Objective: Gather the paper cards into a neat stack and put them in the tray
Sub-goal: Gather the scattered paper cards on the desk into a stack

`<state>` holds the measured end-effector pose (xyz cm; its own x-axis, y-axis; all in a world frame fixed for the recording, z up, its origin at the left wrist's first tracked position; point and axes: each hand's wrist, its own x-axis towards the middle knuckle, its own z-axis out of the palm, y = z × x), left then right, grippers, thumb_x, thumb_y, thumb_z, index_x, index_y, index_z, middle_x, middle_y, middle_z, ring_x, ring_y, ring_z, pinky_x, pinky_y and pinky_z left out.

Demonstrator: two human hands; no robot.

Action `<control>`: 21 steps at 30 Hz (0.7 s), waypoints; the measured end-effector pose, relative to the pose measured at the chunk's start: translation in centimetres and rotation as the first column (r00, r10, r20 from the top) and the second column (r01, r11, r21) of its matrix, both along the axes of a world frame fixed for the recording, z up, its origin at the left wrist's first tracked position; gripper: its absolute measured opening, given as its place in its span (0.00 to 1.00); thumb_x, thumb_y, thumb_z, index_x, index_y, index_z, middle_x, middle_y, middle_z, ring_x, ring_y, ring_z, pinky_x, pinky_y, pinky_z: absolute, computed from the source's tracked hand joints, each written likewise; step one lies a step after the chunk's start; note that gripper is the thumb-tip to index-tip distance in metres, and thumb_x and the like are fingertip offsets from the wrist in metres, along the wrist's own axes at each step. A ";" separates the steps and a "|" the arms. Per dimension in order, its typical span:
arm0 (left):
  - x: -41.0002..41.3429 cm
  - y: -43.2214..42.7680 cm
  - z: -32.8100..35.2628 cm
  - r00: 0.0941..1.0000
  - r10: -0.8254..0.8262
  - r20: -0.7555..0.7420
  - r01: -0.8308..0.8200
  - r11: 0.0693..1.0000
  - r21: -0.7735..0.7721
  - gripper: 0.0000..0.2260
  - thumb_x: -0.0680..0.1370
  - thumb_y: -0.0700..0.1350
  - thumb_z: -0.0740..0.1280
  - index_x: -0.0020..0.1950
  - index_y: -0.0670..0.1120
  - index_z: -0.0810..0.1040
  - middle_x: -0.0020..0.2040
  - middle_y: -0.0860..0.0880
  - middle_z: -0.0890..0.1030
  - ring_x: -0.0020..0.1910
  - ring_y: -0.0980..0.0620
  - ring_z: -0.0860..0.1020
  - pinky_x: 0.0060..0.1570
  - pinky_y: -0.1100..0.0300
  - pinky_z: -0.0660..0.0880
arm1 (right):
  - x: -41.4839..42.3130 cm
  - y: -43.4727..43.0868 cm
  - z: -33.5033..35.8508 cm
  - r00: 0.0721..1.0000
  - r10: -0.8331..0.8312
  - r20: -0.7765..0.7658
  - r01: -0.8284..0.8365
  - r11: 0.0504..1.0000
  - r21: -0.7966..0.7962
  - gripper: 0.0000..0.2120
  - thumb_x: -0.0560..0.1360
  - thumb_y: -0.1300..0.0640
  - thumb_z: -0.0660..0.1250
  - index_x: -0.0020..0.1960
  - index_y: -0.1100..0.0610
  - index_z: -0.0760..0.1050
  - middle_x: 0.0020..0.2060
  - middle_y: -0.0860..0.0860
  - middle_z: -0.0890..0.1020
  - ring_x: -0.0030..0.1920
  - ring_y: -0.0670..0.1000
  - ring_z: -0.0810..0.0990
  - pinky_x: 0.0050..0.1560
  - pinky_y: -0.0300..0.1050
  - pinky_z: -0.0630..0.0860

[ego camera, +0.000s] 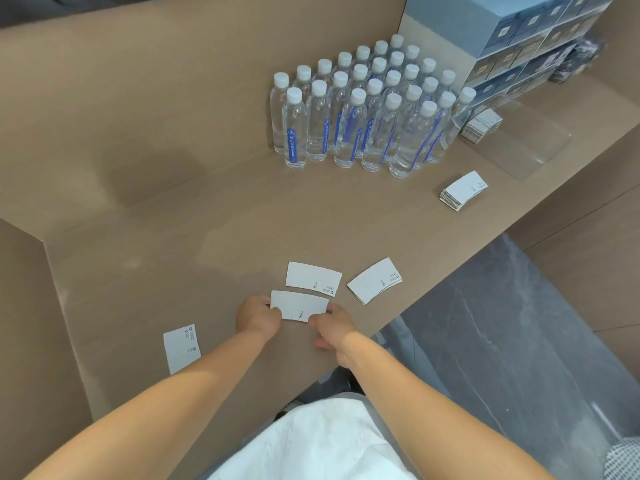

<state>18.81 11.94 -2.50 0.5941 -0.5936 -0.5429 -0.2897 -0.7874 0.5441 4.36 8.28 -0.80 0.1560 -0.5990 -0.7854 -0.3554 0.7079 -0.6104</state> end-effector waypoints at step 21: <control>-1.7 0.5 0.4 0.601 0.242 -0.762 -0.376 0.927 -0.003 0.07 0.73 0.34 0.72 0.50 0.38 0.79 0.45 0.43 0.83 0.42 0.48 0.81 0.43 0.56 0.80 | -6.8 -5.4 -1.2 0.990 0.118 0.075 -0.121 0.992 0.038 0.14 0.82 0.56 0.59 0.62 0.63 0.74 0.35 0.52 0.76 0.28 0.48 0.66 0.29 0.43 0.69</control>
